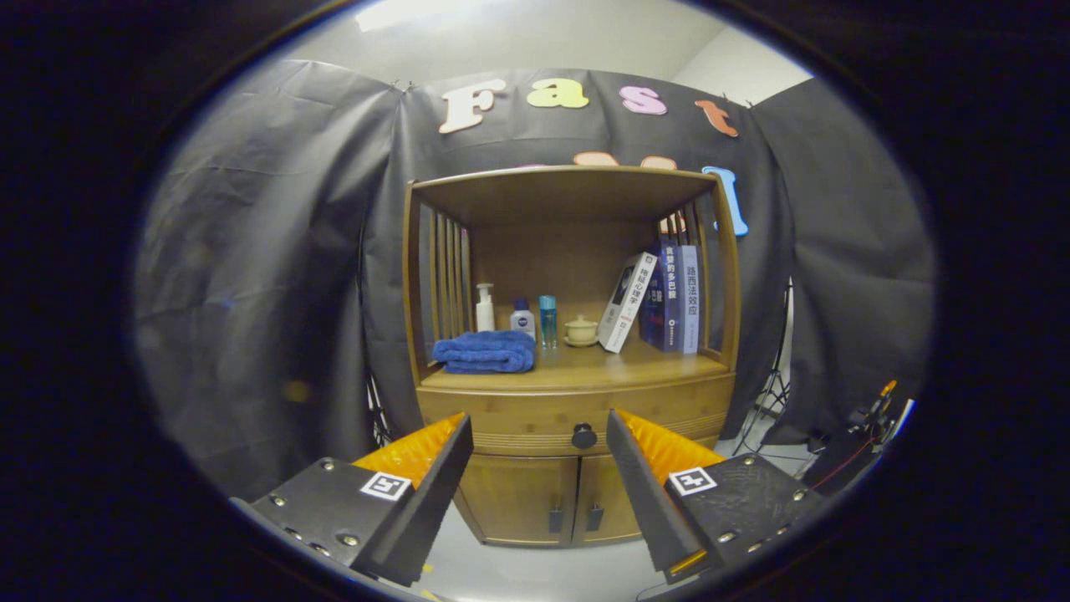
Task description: Pull open the drawer, take out the items inside it, and place them on the countertop above the cabinet.
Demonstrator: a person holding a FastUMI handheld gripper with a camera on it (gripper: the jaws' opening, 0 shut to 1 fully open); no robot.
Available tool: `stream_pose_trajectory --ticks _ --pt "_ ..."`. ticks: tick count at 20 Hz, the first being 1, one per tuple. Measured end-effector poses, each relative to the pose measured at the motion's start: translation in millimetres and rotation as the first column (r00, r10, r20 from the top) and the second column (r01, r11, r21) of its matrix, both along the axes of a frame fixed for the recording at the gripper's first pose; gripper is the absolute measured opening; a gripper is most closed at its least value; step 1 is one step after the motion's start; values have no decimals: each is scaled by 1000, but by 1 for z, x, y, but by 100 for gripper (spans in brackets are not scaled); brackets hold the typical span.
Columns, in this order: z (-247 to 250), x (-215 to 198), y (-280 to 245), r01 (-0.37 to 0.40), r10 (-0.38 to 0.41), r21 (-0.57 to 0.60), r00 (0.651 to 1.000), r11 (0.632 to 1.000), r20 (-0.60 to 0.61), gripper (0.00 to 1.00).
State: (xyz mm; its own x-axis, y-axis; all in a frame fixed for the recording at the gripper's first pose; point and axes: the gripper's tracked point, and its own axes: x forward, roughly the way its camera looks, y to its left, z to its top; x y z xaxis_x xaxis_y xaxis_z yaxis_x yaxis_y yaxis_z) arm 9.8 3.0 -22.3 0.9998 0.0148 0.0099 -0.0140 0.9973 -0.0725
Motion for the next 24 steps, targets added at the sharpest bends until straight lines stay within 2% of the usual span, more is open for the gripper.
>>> stream_pose_trajectory --ticks 5,8,10,13,19,24 --pt "2 27 -28 37 -31 -86 998 996 62 96" --pt "-7 50 -50 50 -49 -17 996 999 70 96" --pt "-28 71 -63 58 -59 29 997 998 42 96" --pt "-64 103 -69 35 -33 59 999 998 -28 96" --pt "-134 162 -87 58 -57 3 989 998 -138 97" --pt "-151 209 -80 37 -41 -33 991 999 -131 97"
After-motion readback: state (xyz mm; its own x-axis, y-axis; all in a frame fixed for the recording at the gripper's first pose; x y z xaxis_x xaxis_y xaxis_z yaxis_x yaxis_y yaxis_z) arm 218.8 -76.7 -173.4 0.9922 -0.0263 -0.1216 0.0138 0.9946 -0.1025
